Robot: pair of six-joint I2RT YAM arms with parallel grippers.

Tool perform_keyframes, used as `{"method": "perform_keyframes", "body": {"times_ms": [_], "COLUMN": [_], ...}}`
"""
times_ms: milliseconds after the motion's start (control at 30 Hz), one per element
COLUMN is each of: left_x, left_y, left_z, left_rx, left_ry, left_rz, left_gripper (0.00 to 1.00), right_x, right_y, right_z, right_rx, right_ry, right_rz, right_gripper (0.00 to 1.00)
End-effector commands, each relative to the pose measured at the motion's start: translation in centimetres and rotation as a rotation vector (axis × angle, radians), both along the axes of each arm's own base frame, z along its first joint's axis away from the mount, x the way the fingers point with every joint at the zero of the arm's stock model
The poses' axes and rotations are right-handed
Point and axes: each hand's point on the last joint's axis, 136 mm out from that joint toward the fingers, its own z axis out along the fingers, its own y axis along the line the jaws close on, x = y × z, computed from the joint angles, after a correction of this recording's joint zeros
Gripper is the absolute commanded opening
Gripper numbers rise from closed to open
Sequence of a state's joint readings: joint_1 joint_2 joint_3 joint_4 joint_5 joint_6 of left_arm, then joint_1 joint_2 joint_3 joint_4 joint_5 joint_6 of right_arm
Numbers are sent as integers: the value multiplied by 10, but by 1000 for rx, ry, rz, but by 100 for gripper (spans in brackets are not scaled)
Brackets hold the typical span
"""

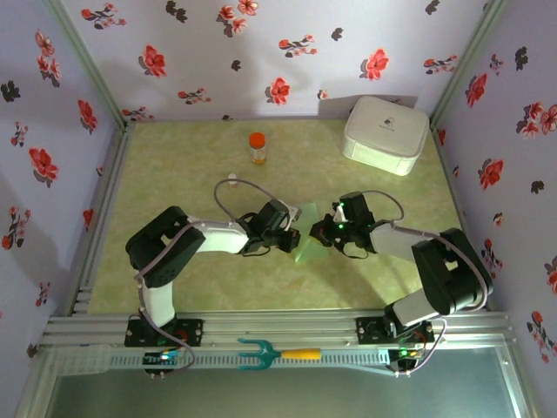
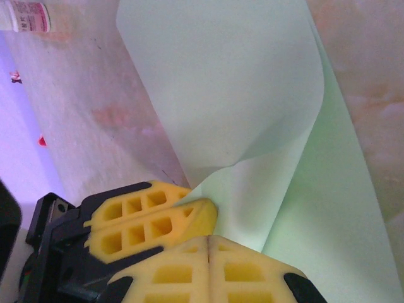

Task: Fold a paper plane with a square sheet of paper (pick it up from the middle)
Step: Fold the triangle a second time at the center of the table.

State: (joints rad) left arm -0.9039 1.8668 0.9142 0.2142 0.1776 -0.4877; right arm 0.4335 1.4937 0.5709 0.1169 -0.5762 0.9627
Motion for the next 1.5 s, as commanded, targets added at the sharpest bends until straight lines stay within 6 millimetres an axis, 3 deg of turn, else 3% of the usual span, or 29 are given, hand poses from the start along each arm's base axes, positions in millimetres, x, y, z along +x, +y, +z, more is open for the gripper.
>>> {"method": "perform_keyframes", "body": {"times_ms": [0, 267, 533, 700, 867, 1100, 1167, 1333, 1467], "left_x": [-6, -7, -7, -7, -8, -9, -9, -10, -10], "left_y": [3, 2, 2, 2, 2, 4, 4, 4, 4], "left_z": [-14, -15, -16, -17, -19, -19, -19, -19, -19], "left_rx": [28, 30, 35, 37, 45, 52, 52, 55, 60], "left_ry": [40, 46, 51, 55, 66, 70, 70, 71, 74], "left_rz": [-6, -10, -13, -15, -18, -19, -18, -25, -26], "left_gripper": [5, 5, 5, 5, 5, 5, 5, 5, 5], "right_x": [14, 13, -3, -13, -11, 17, 22, 21, 11], "right_y": [14, 24, 0, -13, -15, -11, -14, -14, -26], "right_z": [13, 2, -38, -53, -51, 1, 6, -9, -37], "right_rx": [56, 45, -115, -138, -122, -30, -35, -20, -85], "right_ry": [-22, 11, 88, 116, 111, -15, -31, 10, 69], "right_rz": [-1, 32, 23, -4, -18, -37, -40, -36, -64], "right_gripper": [0, 0, 0, 0, 0, 1, 1, 1, 0]}}
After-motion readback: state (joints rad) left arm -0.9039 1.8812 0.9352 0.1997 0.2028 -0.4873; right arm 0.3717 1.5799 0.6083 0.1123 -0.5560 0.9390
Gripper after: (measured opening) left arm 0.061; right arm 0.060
